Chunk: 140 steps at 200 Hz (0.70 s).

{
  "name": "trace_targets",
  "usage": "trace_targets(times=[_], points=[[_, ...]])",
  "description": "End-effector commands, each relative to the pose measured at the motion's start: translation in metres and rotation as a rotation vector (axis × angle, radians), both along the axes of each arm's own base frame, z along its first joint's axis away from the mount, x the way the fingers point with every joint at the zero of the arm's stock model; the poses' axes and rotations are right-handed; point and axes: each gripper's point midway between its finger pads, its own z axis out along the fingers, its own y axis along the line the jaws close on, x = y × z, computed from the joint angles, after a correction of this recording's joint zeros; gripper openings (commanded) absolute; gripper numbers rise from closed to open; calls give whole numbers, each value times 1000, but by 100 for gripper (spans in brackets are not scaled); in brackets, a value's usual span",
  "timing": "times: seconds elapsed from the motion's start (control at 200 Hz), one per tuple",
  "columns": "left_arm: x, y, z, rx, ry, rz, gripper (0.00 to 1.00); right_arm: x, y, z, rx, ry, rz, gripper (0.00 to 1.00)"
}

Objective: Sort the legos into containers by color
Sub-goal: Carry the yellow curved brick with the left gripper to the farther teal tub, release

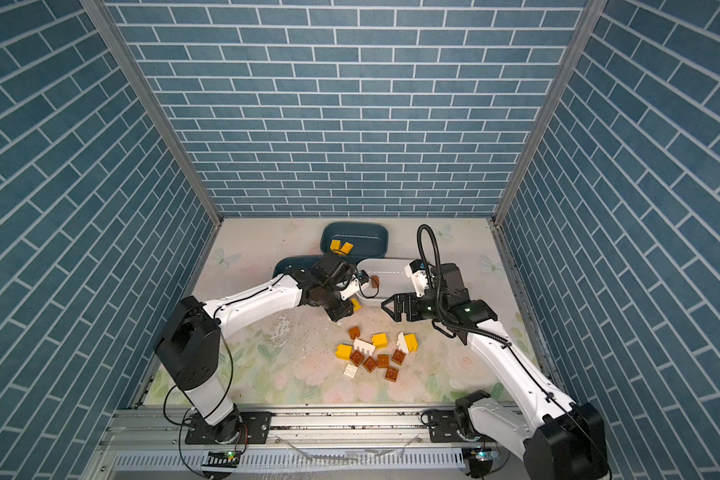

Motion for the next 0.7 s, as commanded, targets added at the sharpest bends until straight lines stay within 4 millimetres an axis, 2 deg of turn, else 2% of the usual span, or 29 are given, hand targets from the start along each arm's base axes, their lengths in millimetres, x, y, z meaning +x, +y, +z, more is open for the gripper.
trace_targets(times=[0.0,0.17,0.26,0.48,0.695], points=[[17,11,21,-16,14,91,27,12,9,23,48,-52,3,98],[76,24,48,-45,-69,235,27,21,13,33,75,-79,-10,99],[114,34,53,-55,-125,340,28,24,14,35,83,-88,-12,98],[190,51,46,-102,-150,573,28,28,15,34,79,-88,-12,98],[230,37,31,-166,-140,672,28,30,15,31,66,-81,-11,98]])
